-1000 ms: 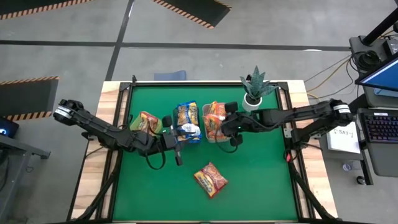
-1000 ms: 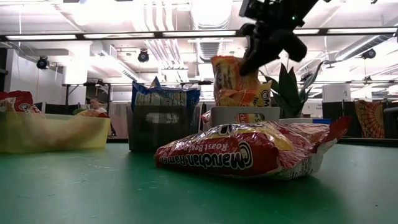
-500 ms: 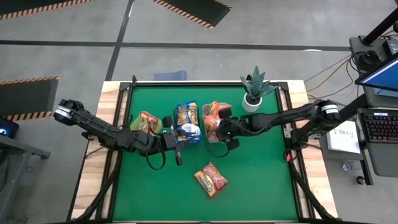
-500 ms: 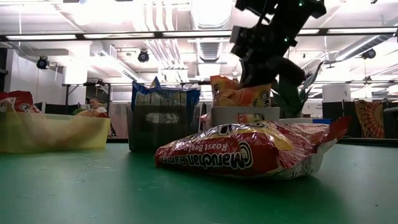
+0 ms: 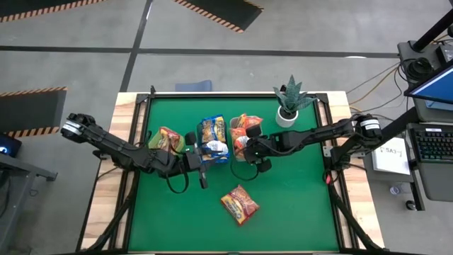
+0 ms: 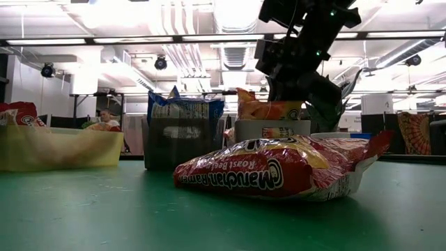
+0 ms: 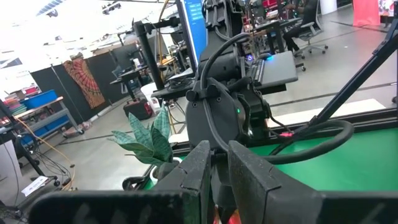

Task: Sort Maruchan noodles
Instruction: Put the orange noodle pack into the gray bin

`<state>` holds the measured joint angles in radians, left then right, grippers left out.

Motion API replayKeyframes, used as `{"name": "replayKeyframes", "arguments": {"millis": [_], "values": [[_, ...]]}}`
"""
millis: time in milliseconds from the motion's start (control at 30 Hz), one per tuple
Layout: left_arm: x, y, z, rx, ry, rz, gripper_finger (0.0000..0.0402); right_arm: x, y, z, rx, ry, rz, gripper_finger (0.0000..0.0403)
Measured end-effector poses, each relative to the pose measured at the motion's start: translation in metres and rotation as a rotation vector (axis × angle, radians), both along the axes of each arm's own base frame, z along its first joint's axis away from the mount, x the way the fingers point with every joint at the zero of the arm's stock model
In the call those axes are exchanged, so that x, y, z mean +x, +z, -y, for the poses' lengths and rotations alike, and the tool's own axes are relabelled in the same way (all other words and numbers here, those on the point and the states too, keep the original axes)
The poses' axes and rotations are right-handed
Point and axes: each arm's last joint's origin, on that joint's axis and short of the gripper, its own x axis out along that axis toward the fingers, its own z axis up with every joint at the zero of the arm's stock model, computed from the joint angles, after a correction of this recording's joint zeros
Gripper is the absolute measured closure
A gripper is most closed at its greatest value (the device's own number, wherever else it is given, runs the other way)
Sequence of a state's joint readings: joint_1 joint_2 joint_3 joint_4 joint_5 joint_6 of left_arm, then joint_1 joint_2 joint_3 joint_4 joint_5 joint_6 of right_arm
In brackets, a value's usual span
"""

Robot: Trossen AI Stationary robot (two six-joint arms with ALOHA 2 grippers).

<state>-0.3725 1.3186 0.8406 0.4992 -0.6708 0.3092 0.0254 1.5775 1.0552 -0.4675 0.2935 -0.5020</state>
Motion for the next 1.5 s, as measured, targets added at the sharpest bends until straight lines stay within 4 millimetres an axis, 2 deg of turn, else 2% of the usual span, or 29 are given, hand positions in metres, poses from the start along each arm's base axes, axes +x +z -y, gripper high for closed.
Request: {"name": "replayKeyframes", "arguments": {"millis": [433,667,1133,1300,1500], "values": [[0.0,0.0,0.0,0.001,0.0,-0.002,0.0361,-0.014,0.033,0.001,0.056,-0.166,0.089,0.0373],[0.0,0.0,0.0,0.001,0.0,-0.003,0.0361,-0.013,0.046,0.001,0.1,-0.253,0.111,0.0373],[0.0,0.0,0.0,-0.002,0.0,-0.004,0.0361,-0.014,0.041,0.002,0.122,-0.312,0.099,0.0373],[0.0,0.0,0.0,-0.002,0.0,-0.004,0.0361,-0.013,0.04,0.002,0.123,-0.319,0.097,0.0343],[0.0,0.0,0.0,-0.002,0.0,-0.004,0.0361,-0.013,0.04,0.003,0.098,-0.35,0.111,0.0267]]}}
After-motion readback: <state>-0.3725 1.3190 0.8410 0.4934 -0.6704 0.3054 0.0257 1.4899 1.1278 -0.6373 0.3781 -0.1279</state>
